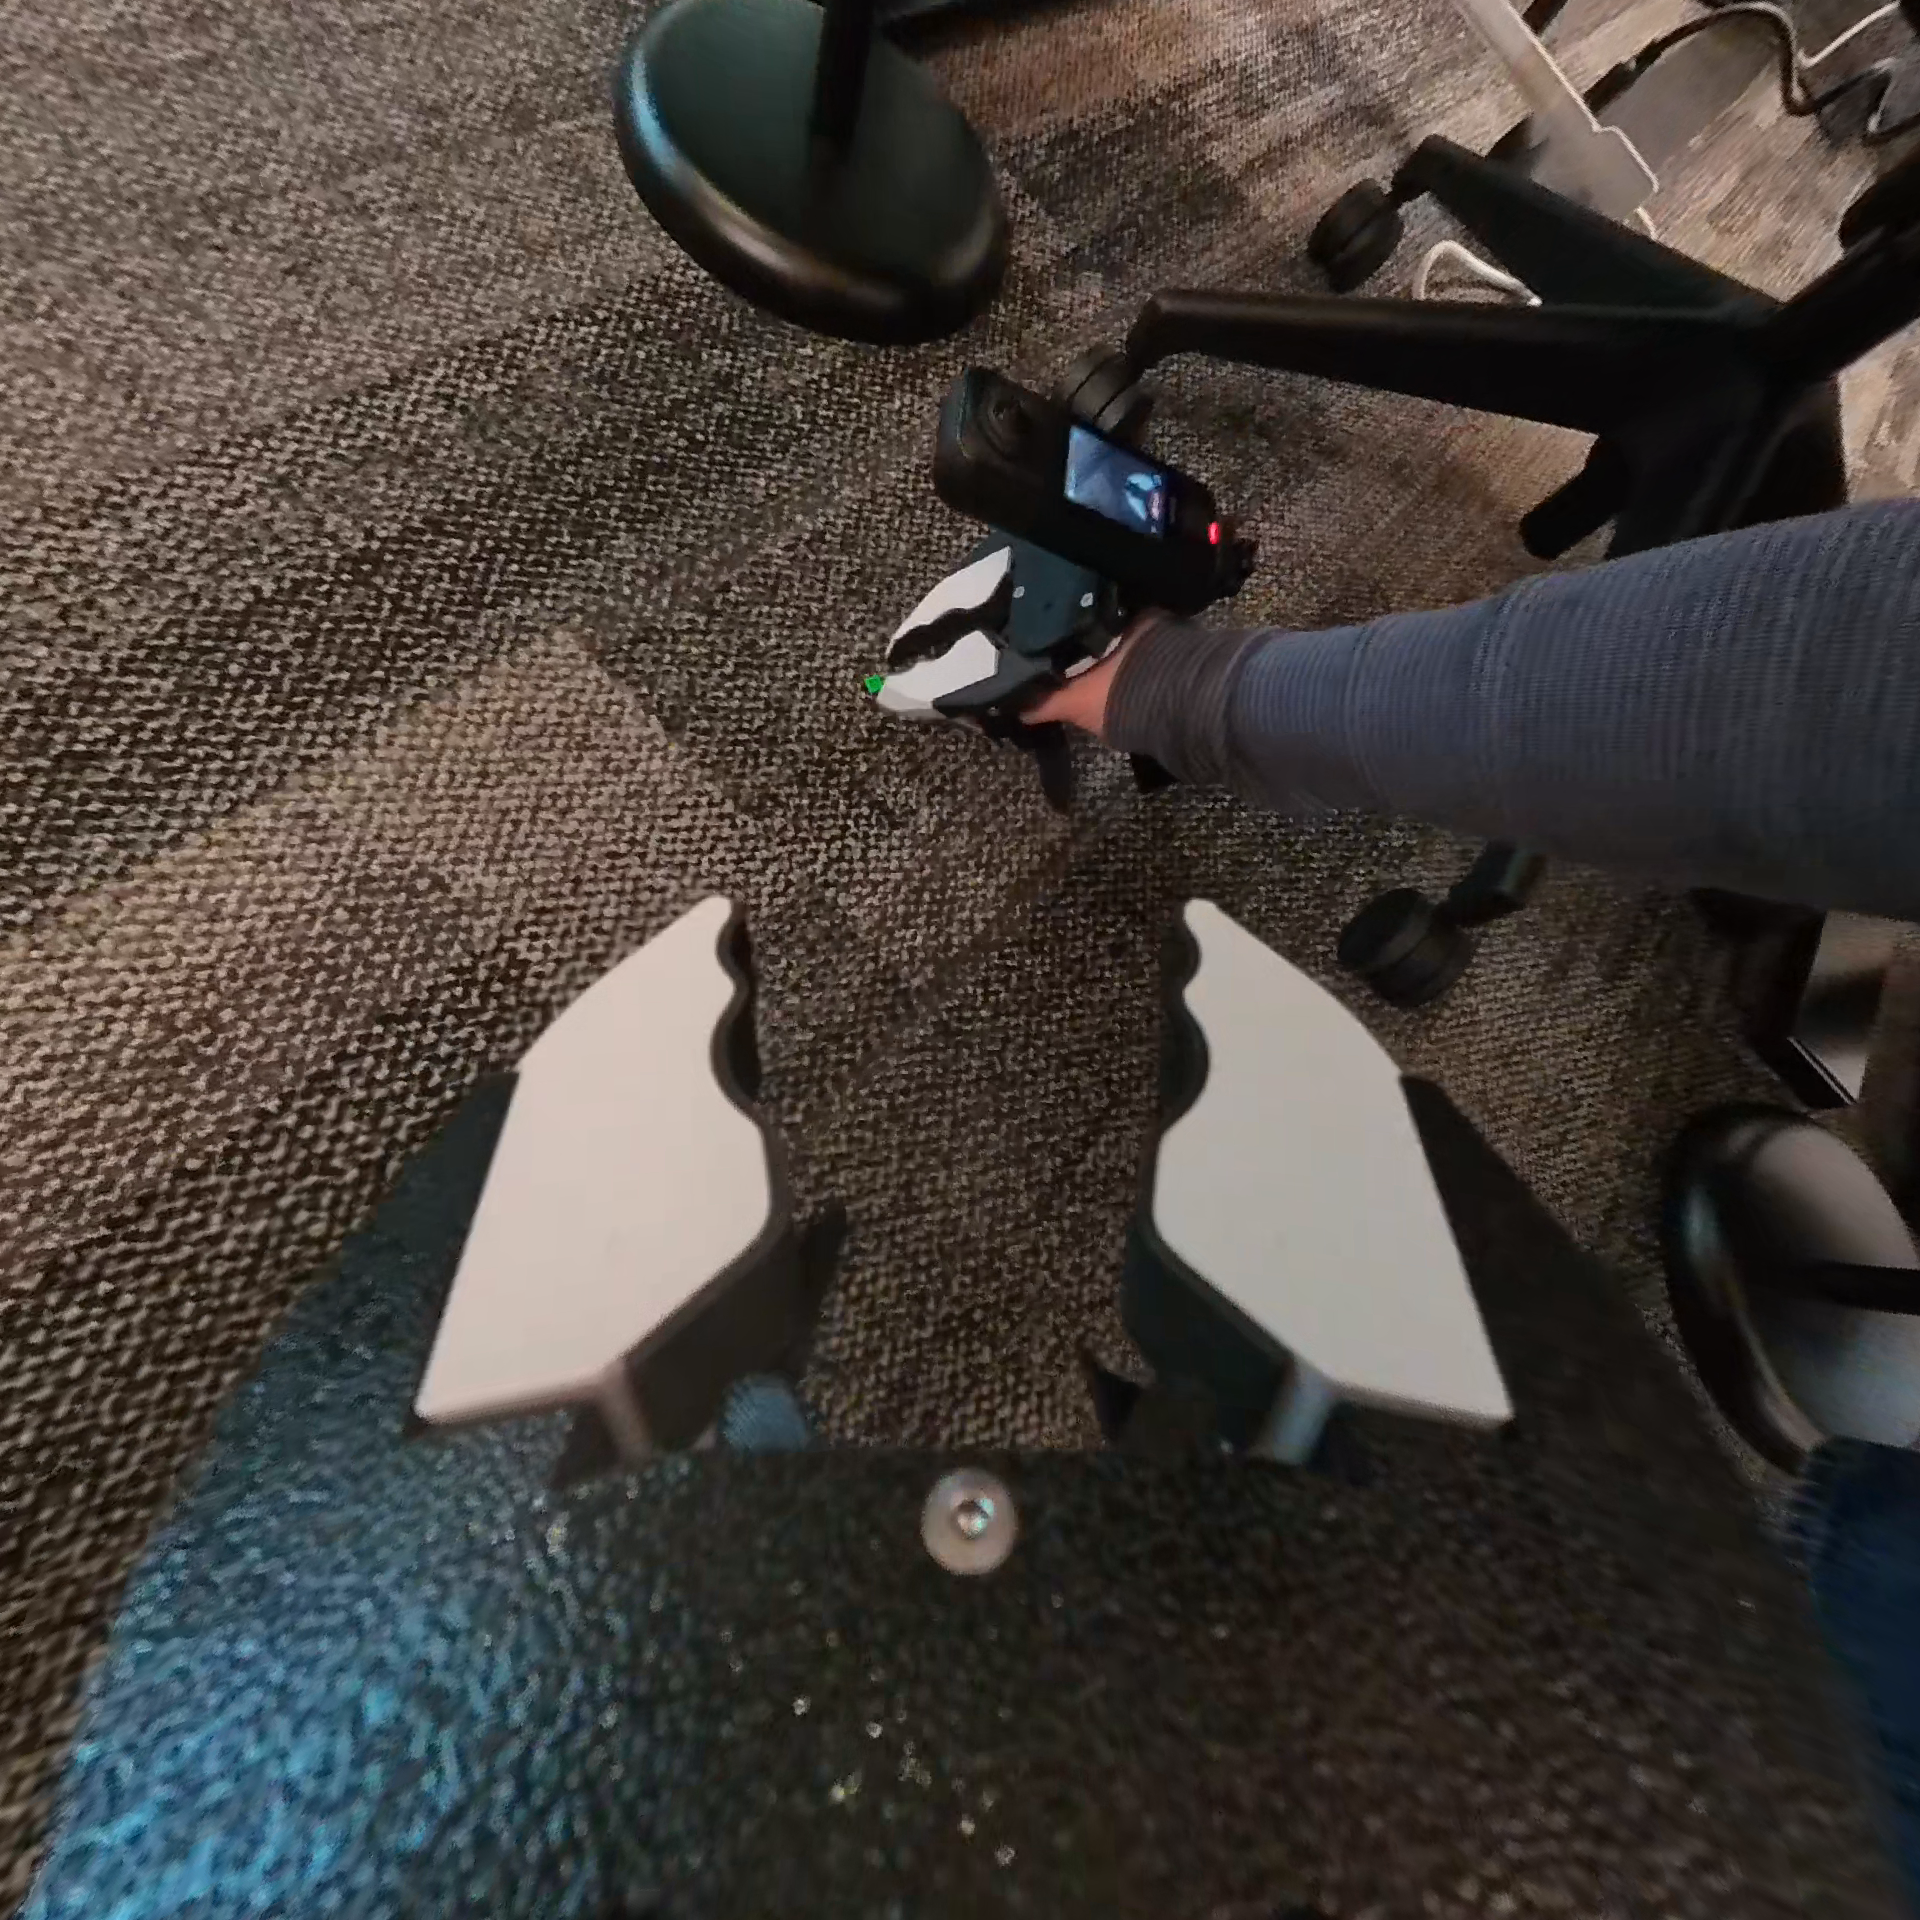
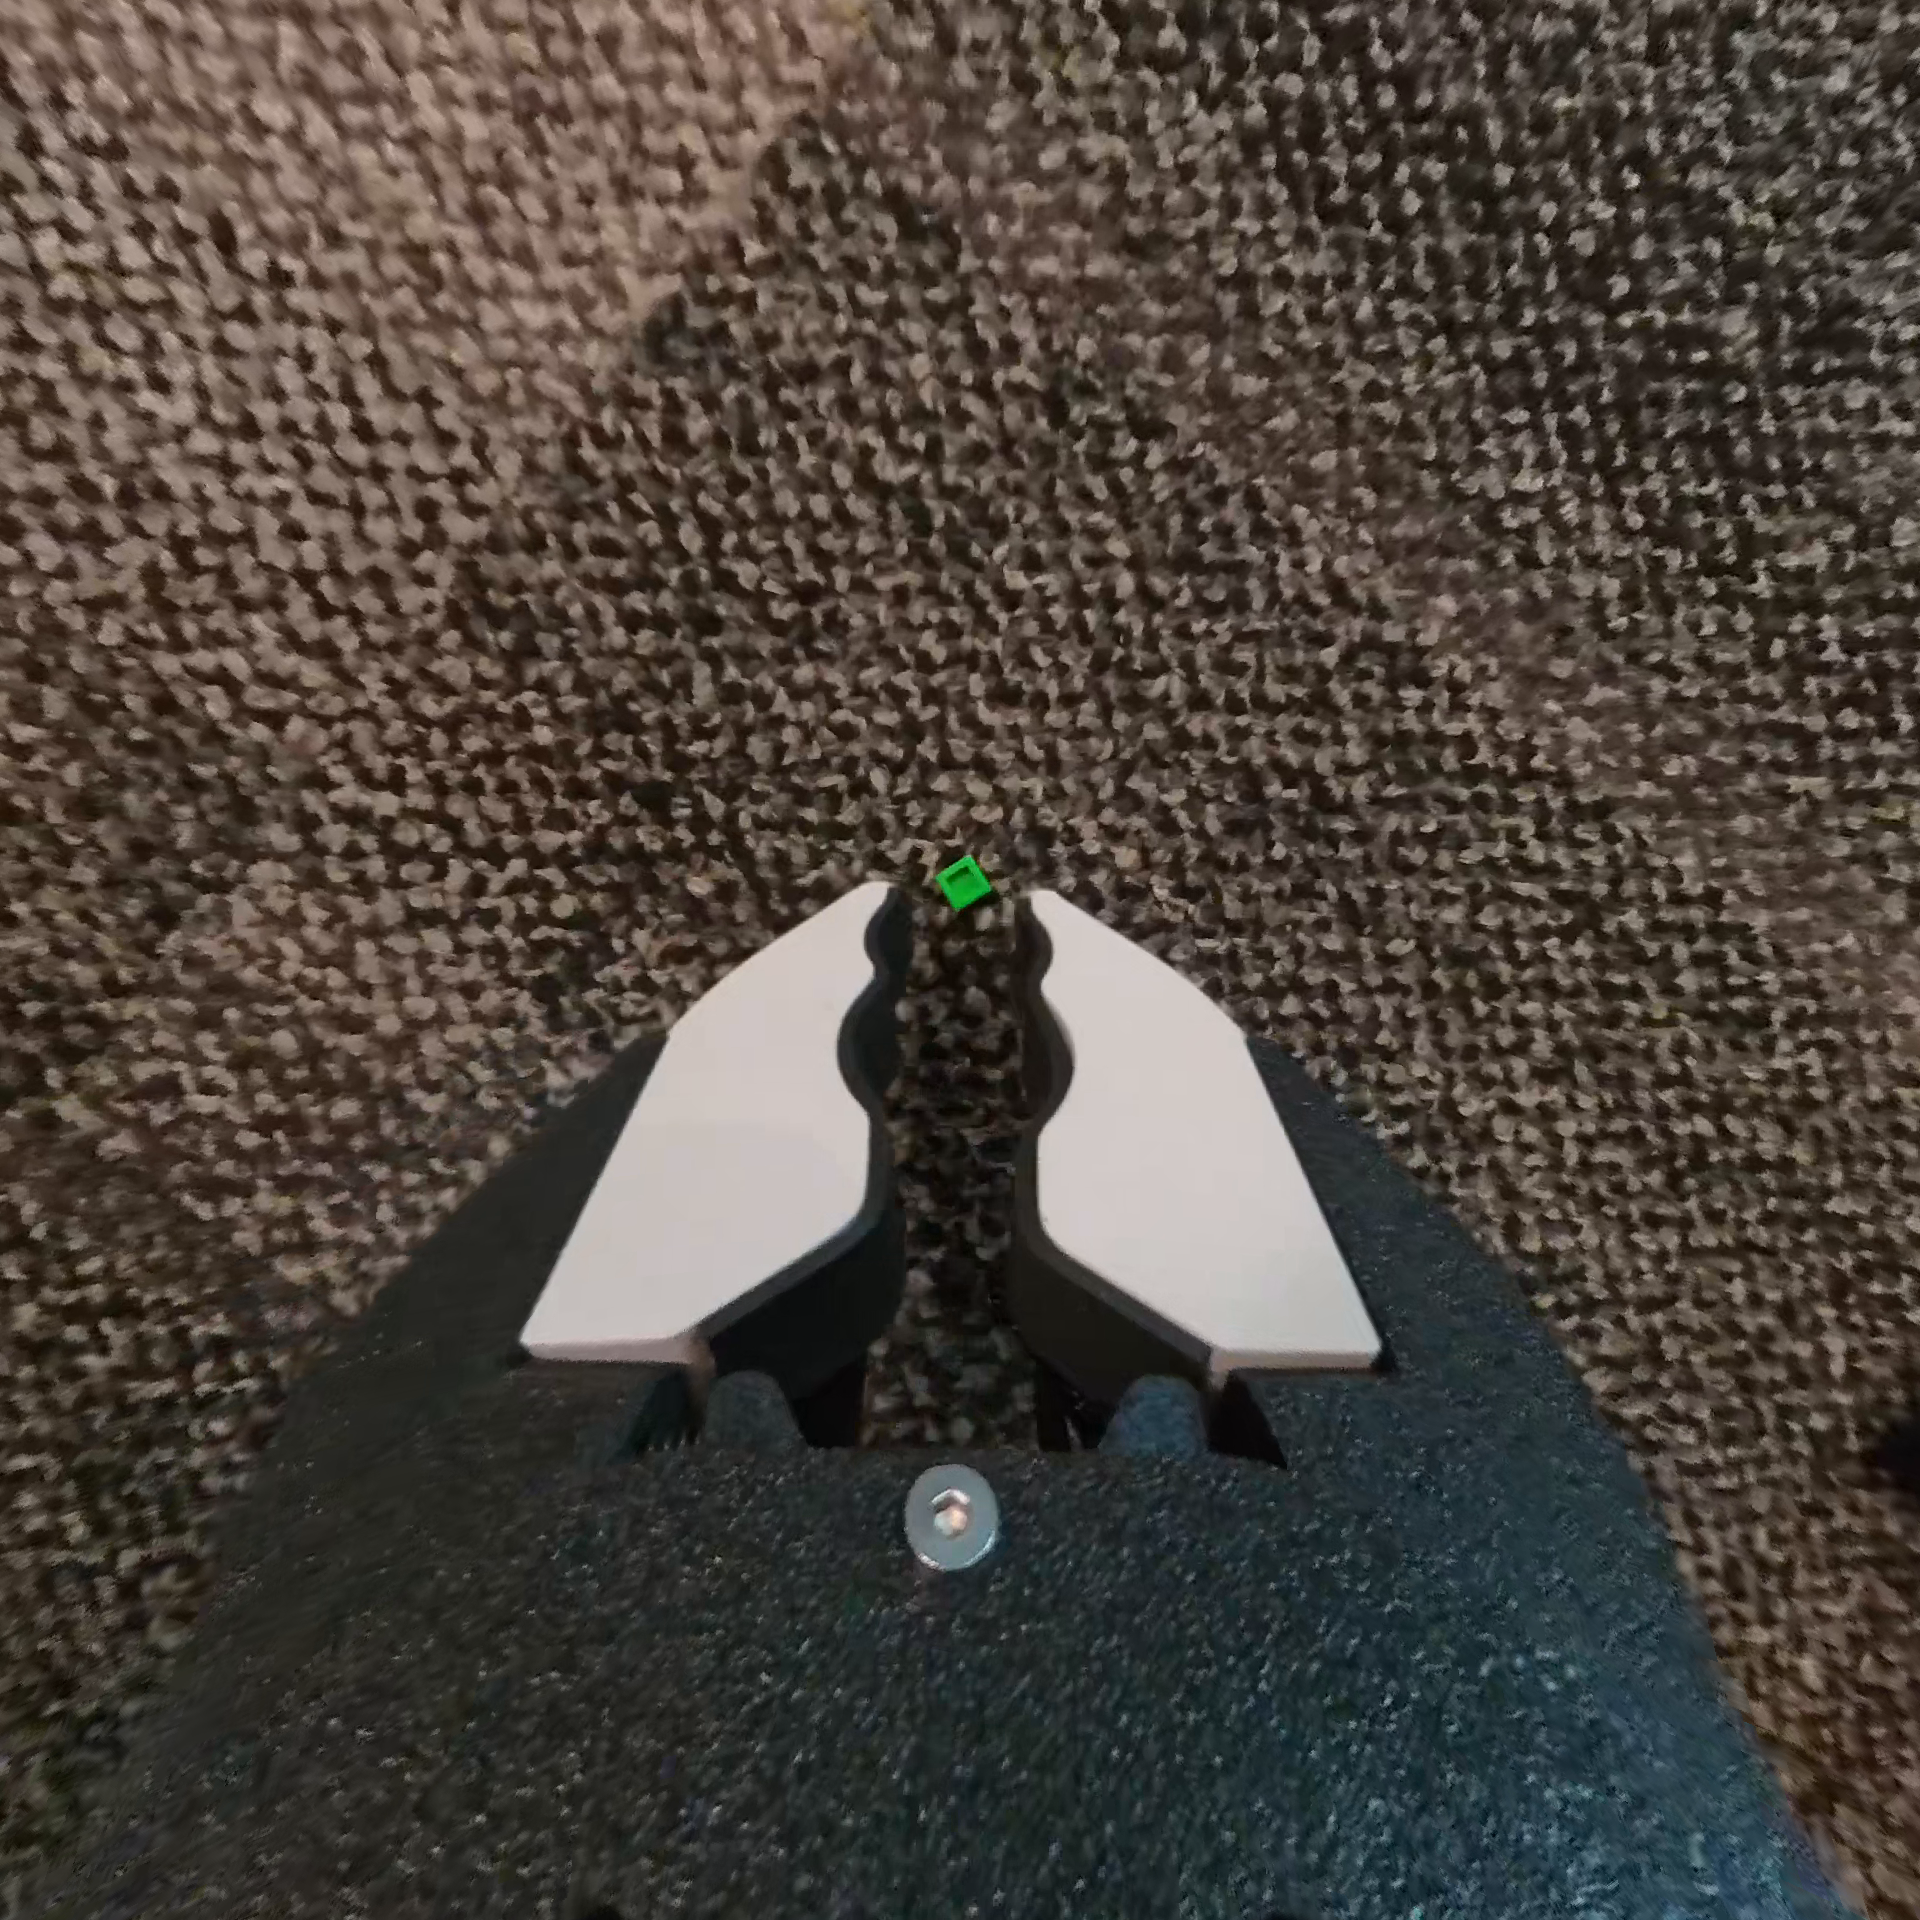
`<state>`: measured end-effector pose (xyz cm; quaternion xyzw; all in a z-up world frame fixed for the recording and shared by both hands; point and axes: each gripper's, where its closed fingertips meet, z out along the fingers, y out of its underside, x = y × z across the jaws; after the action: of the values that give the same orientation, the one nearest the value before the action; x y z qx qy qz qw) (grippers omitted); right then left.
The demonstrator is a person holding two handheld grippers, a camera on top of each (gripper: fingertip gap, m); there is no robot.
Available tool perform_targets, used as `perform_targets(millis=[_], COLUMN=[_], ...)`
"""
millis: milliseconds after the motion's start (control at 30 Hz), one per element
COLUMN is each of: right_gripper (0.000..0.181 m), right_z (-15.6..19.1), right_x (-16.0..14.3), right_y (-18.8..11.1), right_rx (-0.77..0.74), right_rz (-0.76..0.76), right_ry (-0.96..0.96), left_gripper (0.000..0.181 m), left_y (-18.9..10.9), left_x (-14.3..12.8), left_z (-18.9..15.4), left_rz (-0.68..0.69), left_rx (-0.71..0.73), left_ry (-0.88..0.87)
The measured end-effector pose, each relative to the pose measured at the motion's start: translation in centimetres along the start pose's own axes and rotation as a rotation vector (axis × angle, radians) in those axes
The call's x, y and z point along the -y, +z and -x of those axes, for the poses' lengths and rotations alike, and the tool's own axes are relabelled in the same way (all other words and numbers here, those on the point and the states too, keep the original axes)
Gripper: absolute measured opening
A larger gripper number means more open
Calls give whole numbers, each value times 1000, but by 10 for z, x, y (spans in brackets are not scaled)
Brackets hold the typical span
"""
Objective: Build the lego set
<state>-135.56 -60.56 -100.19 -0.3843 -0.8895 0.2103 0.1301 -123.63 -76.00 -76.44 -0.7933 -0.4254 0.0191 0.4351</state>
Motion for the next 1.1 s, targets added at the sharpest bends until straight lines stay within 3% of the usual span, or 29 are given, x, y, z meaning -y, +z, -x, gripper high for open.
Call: perform_targets(millis=[867, 1100], right_gripper=[13, 8], right_z=[0, 2], right_x=[-7, -4], right_y=[6, 3], right_rx=[127, 129], right_rz=[51, 37], right_ry=[-282, -259], left_gripper=[71, 70], left_y=[27, 27], left_x=[8, 9], left_z=[-10, -14], left_rz=[20, 3], left_rx=[-54, -50], left_ry=[-49, -70])
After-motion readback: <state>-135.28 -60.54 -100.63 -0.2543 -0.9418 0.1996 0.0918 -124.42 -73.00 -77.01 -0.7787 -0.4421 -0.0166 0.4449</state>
